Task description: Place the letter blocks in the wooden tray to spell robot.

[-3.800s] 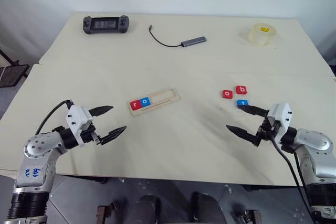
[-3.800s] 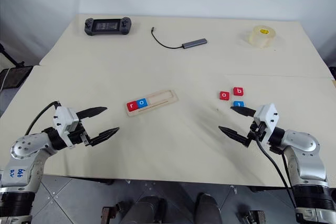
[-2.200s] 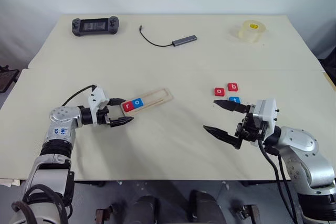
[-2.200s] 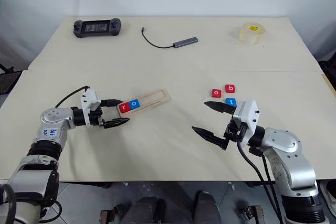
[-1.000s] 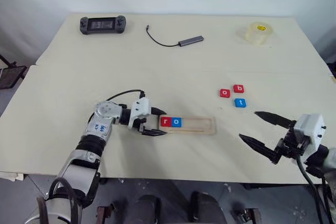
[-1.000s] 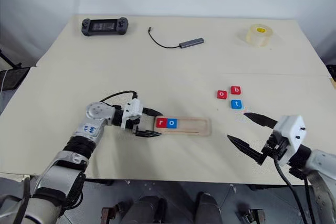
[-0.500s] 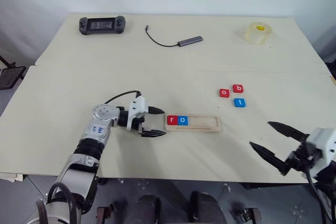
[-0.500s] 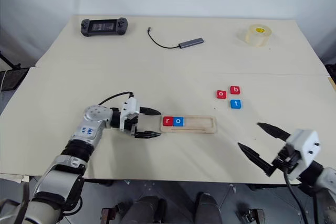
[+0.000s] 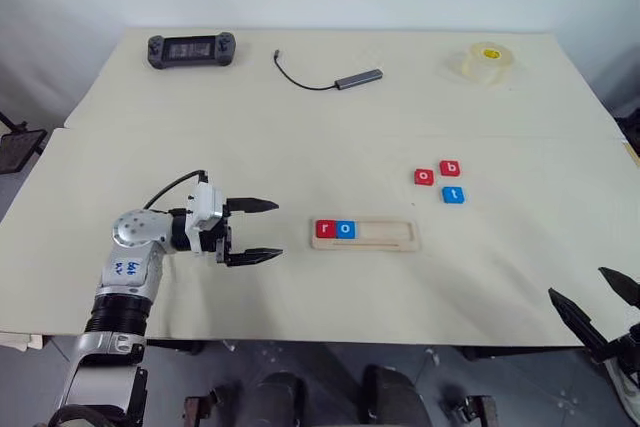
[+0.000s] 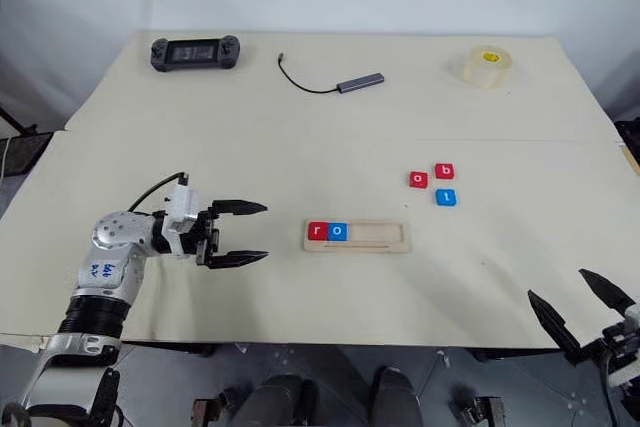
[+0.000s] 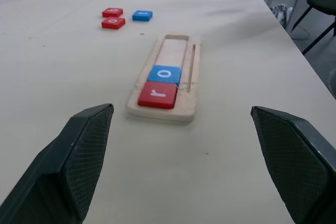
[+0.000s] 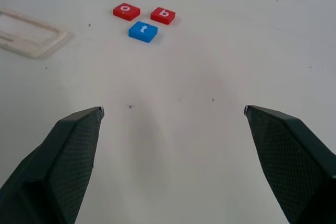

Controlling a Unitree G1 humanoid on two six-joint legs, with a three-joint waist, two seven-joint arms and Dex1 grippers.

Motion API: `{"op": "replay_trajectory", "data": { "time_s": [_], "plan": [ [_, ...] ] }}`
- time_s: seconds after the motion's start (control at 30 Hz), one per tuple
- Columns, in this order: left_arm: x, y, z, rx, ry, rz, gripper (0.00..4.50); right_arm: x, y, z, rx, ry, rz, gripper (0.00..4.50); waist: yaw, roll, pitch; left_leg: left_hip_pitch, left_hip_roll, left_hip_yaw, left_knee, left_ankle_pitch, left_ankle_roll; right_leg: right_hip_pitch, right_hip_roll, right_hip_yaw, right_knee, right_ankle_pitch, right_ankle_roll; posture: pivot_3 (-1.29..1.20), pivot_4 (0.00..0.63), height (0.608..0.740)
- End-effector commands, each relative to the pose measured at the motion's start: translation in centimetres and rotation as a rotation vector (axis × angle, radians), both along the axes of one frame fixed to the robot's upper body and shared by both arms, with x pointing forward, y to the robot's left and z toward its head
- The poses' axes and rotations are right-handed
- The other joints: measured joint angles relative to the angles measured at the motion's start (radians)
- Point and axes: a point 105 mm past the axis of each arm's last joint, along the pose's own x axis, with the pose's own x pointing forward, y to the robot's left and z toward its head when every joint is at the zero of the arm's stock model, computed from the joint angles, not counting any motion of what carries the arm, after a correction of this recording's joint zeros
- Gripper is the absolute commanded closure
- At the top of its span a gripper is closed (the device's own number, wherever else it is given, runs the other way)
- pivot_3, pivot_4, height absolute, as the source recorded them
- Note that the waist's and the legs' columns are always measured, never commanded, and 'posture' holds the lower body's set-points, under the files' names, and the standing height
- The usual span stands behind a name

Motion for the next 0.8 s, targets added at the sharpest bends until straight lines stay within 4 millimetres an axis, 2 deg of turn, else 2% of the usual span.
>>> {"op": "replay_trajectory", "data": {
  "time_s": [0.03,0.1,0.17,0.3,0.37,0.53,0.8],
  "plan": [
    [-0.6,0.4,0.9,-0.026,-0.025,0.033,0.04,3.5,3.1,3.0,0.005,-0.047,0.107,0.0,-0.01,0.001,0.0,0.001,0.0,0.001,0.0,0.0,0.0,0.0,0.0,0.001,0.0,0.0,0.0,0.0,0.15,0.74],
    [-0.8,0.7,0.8,-0.027,-0.013,0.064,0.04,6.0,4.9,4.6,0.034,-0.026,0.151,0.0,-0.023,0.002,0.0,0.002,0.0,0.002,0.0,0.0,0.0,0.0,0.0,0.003,0.001,0.0,0.0,0.0,0.15,0.74],
    [-1.2,0.8,0.5,-0.015,-0.005,0.073,0.04,8.3,6.5,5.3,0.024,0.047,0.177,0.0,-0.021,0.002,0.0,0.004,0.001,0.003,0.0,0.0,0.0,0.0,0.0,0.006,0.002,0.0,0.0,0.0,0.15,0.74],
    [-0.9,1.3,0.7,-0.011,-0.032,0.136,0.04,12.8,7.7,6.8,0.048,0.176,0.096,0.0,-0.014,0.002,0.0,0.003,0.003,0.0,0.0,0.0,-0.003,0.0,0.001,0.008,0.001,-0.001,-0.004,0.0,0.15,0.74],
    [-0.9,1.8,0.7,-0.007,-0.047,0.169,0.04,14.4,8.4,6.7,0.018,0.282,0.069,0.0,-0.011,0.002,0.0,0.0,0.003,-0.001,0.0,0.0,-0.003,-0.002,0.001,0.008,0.0,0.0,-0.005,0.0,0.15,0.74],
    [-1.1,1.9,0.6,-0.023,-0.062,0.202,0.04,16.8,8.4,6.4,-0.027,0.397,-0.038,0.0,0.004,0.002,0.0,-0.007,0.002,-0.002,-0.001,0.0,-0.003,-0.008,0.001,0.006,0.0,0.0,-0.005,0.0,0.15,0.74],
    [-1.6,1.3,0.7,-0.04,-0.08,0.223,0.04,18.0,8.6,6.9,-0.055,0.366,-0.074,0.0,0.0,0.002,0.0,-0.008,-0.001,0.0,-0.002,-0.003,0.002,-0.01,0.0,0.0,0.0,0.0,-0.004,0.0,0.15,0.74]
  ]
}}
